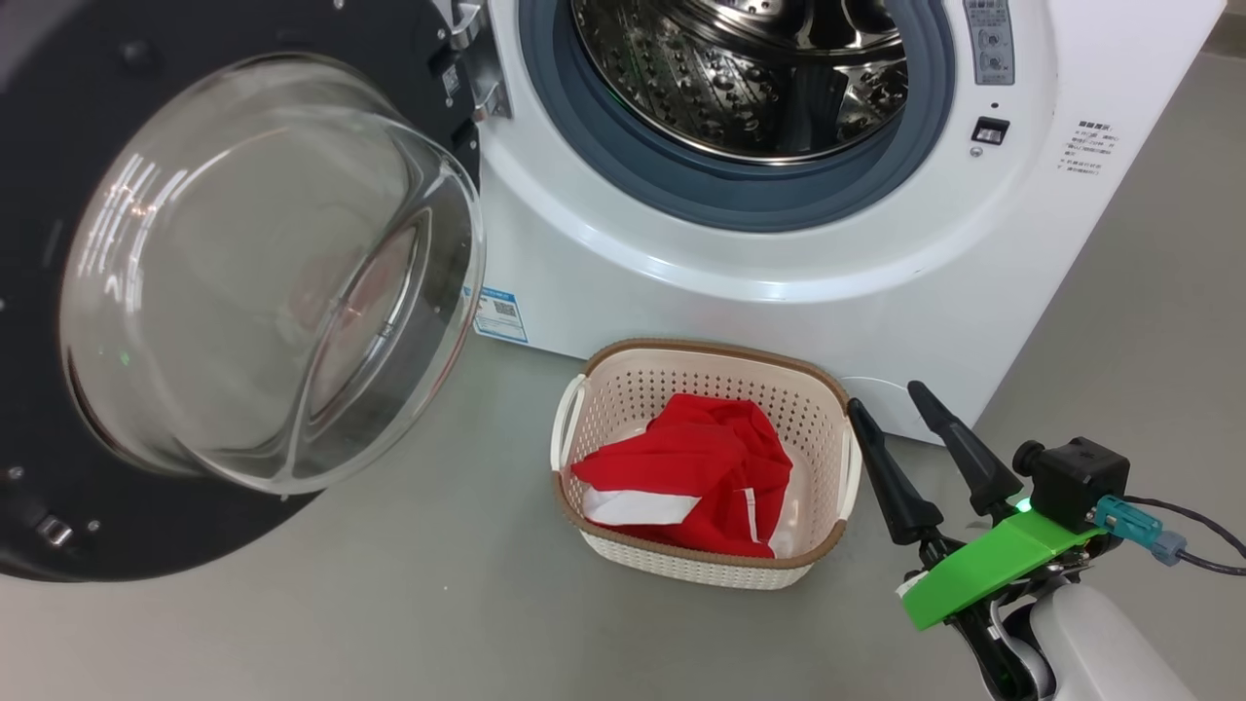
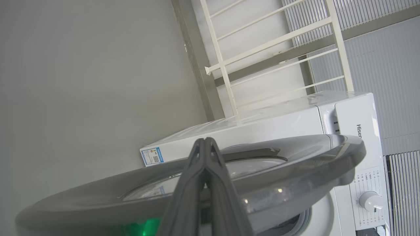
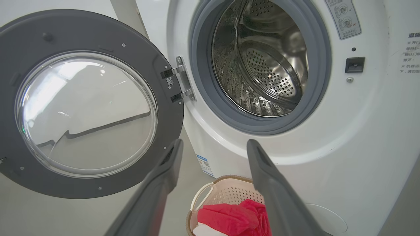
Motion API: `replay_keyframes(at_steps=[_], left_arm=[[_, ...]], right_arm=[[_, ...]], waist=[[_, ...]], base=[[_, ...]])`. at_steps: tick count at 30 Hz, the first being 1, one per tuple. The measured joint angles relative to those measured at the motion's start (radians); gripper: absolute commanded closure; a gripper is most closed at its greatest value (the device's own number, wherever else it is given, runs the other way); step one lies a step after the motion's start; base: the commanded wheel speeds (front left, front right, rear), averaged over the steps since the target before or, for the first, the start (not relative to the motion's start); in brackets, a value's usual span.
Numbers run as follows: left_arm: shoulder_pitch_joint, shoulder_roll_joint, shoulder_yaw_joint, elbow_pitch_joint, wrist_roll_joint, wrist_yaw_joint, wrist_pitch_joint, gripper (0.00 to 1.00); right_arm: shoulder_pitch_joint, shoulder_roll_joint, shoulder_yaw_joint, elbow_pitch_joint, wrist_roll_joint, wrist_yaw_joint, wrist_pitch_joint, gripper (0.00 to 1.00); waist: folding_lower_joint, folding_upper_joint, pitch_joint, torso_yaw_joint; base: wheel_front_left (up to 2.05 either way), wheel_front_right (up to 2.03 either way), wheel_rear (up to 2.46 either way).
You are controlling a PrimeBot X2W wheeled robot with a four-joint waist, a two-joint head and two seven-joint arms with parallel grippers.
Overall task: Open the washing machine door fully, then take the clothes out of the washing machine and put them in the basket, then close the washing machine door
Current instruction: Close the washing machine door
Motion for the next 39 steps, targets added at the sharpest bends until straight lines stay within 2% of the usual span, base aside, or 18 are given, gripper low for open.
replay_keyframes(at_steps=[20, 34, 39], left_arm=[[0.11, -0.014, -0.035, -0.186, -0.06, 0.002, 0.185, 1.0], [0.19, -0.061, -0.059, -0.372, -0.12, 0.065, 0.289, 1.0], [0.205, -0.083, -0.061, -0.427, -0.139, 0.074, 0.306, 1.0]], right_arm=[[0.005, 0.003, 0.002, 0.001, 0.0, 0.0, 0.0, 0.0], [0.01, 0.006, -0.001, 0.0, 0.0, 0.0, 0.0, 0.0], [0.016, 0.007, -0.002, 0.0, 0.0, 0.0, 0.0, 0.0]], waist=[[0.0, 0.0, -0.03, 0.007], [0.0, 0.0, -0.027, 0.006], [0.0, 0.0, -0.022, 0.004]], base=[[0.0, 0.0, 0.0], [0.0, 0.0, 0.0], [0.0, 0.0, 0.0]])
